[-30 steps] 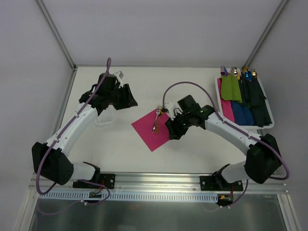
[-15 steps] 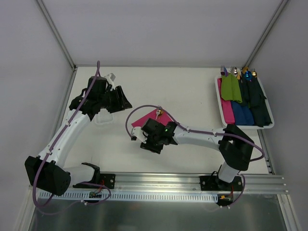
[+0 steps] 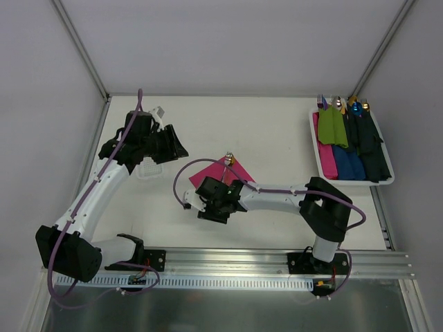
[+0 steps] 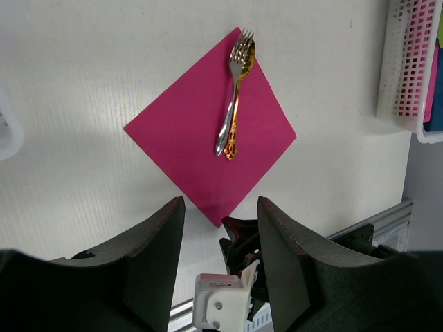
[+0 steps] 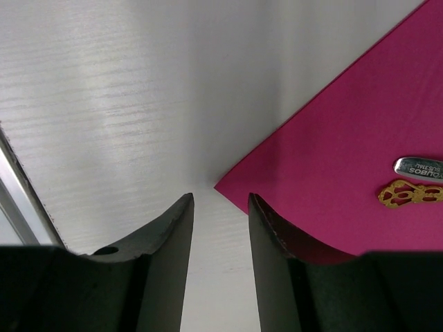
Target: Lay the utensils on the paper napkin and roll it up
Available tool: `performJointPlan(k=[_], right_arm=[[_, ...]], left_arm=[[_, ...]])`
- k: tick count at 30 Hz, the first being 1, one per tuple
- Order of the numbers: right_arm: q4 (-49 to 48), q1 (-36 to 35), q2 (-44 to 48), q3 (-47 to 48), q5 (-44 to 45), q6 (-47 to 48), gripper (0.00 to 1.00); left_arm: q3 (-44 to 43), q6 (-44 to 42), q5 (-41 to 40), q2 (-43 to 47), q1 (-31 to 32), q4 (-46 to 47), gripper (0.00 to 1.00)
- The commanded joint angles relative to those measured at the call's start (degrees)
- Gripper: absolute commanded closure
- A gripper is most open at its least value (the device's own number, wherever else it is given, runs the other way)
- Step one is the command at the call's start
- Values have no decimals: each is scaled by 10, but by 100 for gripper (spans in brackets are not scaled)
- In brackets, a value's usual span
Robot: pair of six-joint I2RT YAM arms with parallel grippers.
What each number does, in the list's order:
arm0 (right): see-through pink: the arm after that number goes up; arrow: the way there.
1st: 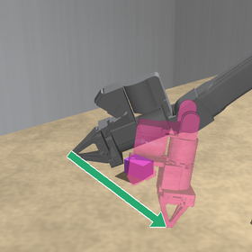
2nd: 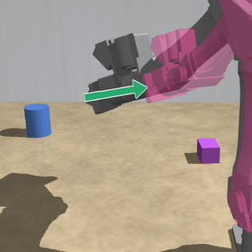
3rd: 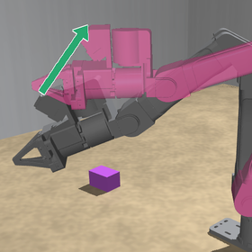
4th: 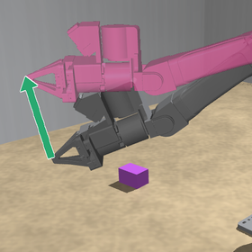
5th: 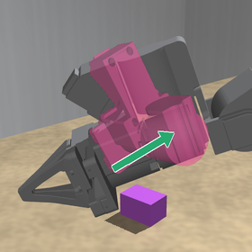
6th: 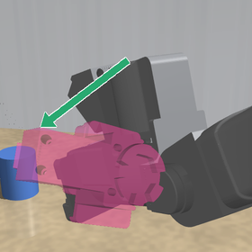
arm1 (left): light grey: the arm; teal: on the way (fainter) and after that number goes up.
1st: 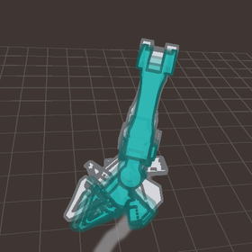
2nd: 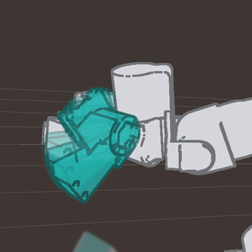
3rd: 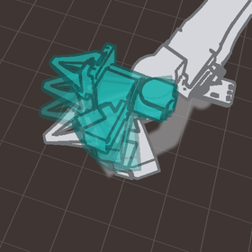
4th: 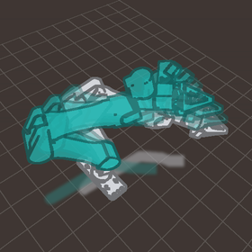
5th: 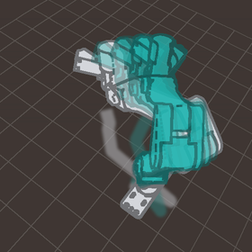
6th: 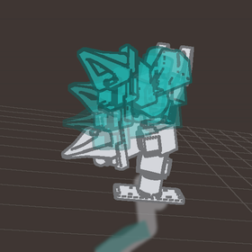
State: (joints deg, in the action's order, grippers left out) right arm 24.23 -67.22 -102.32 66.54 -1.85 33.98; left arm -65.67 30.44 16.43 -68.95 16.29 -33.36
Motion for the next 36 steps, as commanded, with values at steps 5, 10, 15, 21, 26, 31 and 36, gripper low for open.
performJointPlan(k=[5, 10, 15, 21, 26, 31, 36], right_arm=[[-18, -5, -22, 13, 3, 14, 59], [-23, -5, -38, 10, 5, 14, 67], [-26, -5, -37, 2, 7, 14, 90], [-5, -4, -16, 2, -17, 0, 100], [30, -4, 33, 15, -67, -33, 100], [42, -1, 63, 18, -98, -33, 100], [52, 23, 58, 29, -129, -16, 100]], left_arm=[[4, -10, 6, 20, -12, -6, 53], [6, -10, 5, 24, -15, -6, 53], [12, -12, 4, 29, -18, -6, 53], [12, -16, 4, 33, -21, -7, 53], [12, -17, 3, 34, -23, -7, 52], [12, -19, 4, 31, -25, -7, 50], [10, -17, 5, 23, -28, -7, 42]])
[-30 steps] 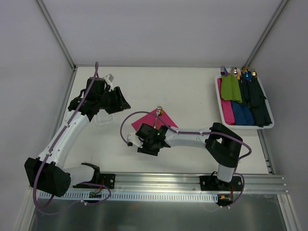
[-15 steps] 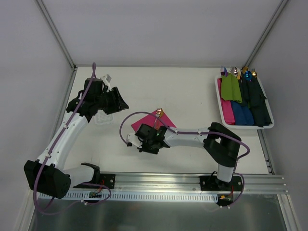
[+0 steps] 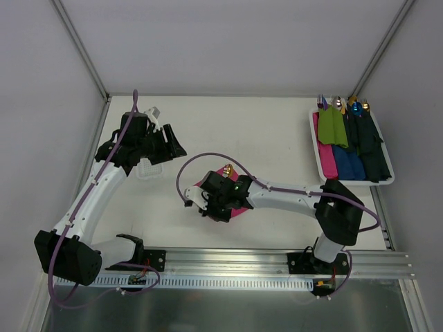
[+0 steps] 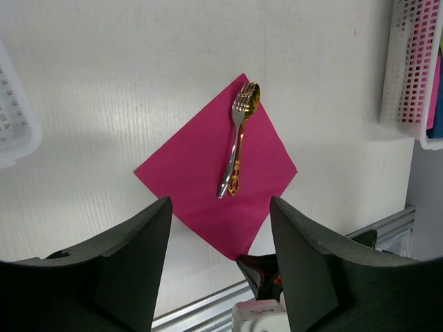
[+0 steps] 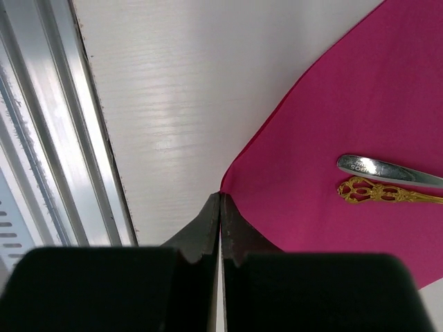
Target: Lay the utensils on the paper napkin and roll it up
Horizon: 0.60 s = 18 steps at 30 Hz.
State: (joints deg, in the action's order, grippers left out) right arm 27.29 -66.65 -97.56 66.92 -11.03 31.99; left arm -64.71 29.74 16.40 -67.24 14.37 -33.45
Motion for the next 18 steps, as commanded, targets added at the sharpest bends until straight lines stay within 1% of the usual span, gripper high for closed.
performJointPlan(k=[1, 7, 10, 11, 12, 13, 18], right_arm=[[25, 24, 9, 30, -44, 7, 100], [46, 88, -14, 66, -85, 40, 100], [61, 107, -26, 92, -107, 49, 100], [68, 119, -34, 96, -112, 51, 100], [71, 125, -37, 102, -124, 54, 100], [73, 130, -41, 106, -129, 56, 100], [80, 163, -67, 130, -153, 70, 100]], left_arm=[[1, -10, 4, 6, -7, -5, 40], [0, -13, -1, 0, -11, -6, 29], [3, -15, -1, -2, -12, -3, 23], [3, -16, -2, -3, -12, -3, 20], [6, -17, -2, -2, -13, 0, 13], [7, -18, -1, -1, -12, 1, 8], [22, -21, -7, 5, -13, 9, 4]])
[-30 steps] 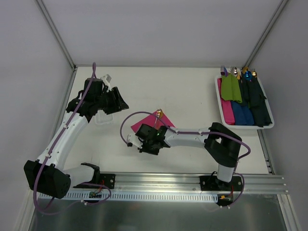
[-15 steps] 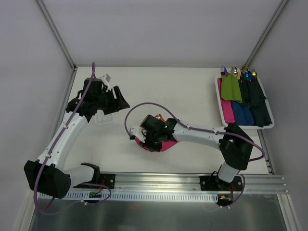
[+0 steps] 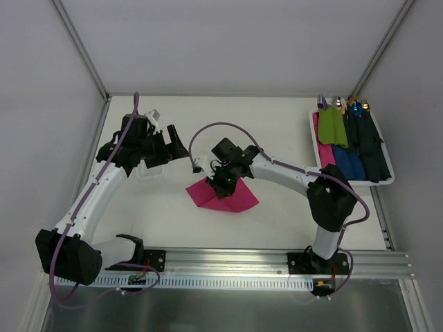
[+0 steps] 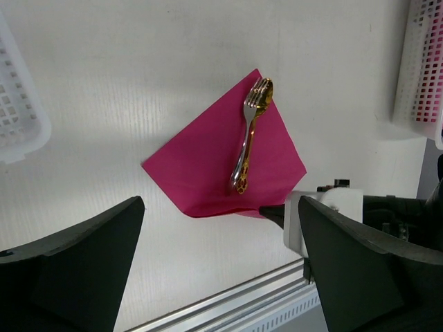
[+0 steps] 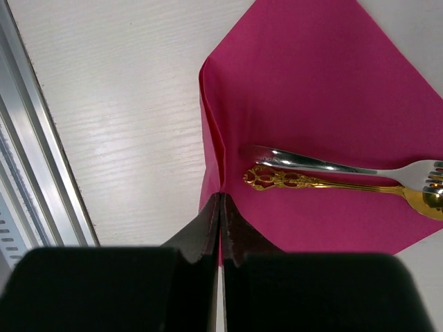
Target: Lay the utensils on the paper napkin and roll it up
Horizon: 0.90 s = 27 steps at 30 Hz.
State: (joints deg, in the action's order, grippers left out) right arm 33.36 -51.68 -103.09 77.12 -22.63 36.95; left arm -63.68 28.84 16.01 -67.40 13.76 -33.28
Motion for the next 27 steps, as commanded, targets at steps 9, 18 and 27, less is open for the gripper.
performJointPlan(k=[9, 18, 27], right_arm=[[17, 50, -37, 39, -54, 30, 100], [17, 83, -57, 64, -67, 26, 100], [17, 105, -80, 80, -78, 18, 100]], left_arm=[[79, -9, 42, 38, -8, 67, 9], [157, -2, 82, 64, -7, 119, 15], [199, -2, 103, 57, 1, 146, 37]])
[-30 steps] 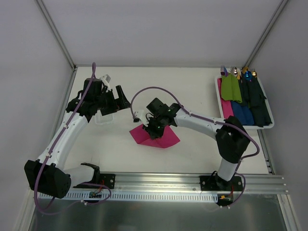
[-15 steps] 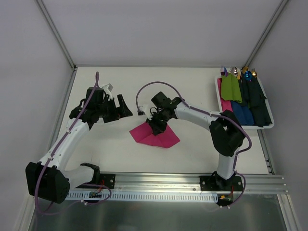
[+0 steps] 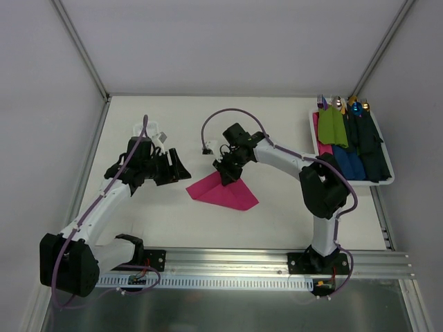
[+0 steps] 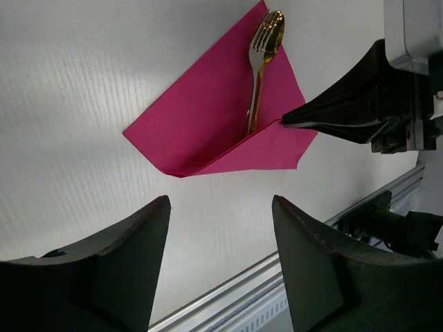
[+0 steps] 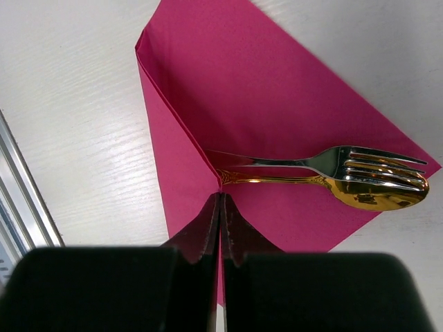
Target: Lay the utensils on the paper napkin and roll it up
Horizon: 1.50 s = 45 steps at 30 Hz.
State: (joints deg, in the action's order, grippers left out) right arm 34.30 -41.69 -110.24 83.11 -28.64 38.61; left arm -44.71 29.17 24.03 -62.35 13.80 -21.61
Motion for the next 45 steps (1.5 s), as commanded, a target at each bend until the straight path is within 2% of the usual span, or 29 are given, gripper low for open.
performJointPlan(k=[1, 6, 9, 15, 28, 45], right_arm=[[9, 6, -10, 21, -19, 1, 100], [7, 13, -20, 19, -20, -1, 100], [5, 17, -22, 17, -20, -3, 100], [2, 26, -26, 15, -19, -6, 100], [3, 31, -42, 15, -22, -6, 100], [5, 37, -57, 28, -17, -4, 100]], left_arm=[[11, -4, 23, 6, 3, 33, 40], [16, 2, 15, -22, 43, 52, 57], [5, 1, -2, -46, 70, 55, 60], [-6, 12, -21, -101, 113, 69, 74], [-11, 44, -12, -178, 163, 128, 82], [-15, 63, -22, -249, 169, 152, 91]])
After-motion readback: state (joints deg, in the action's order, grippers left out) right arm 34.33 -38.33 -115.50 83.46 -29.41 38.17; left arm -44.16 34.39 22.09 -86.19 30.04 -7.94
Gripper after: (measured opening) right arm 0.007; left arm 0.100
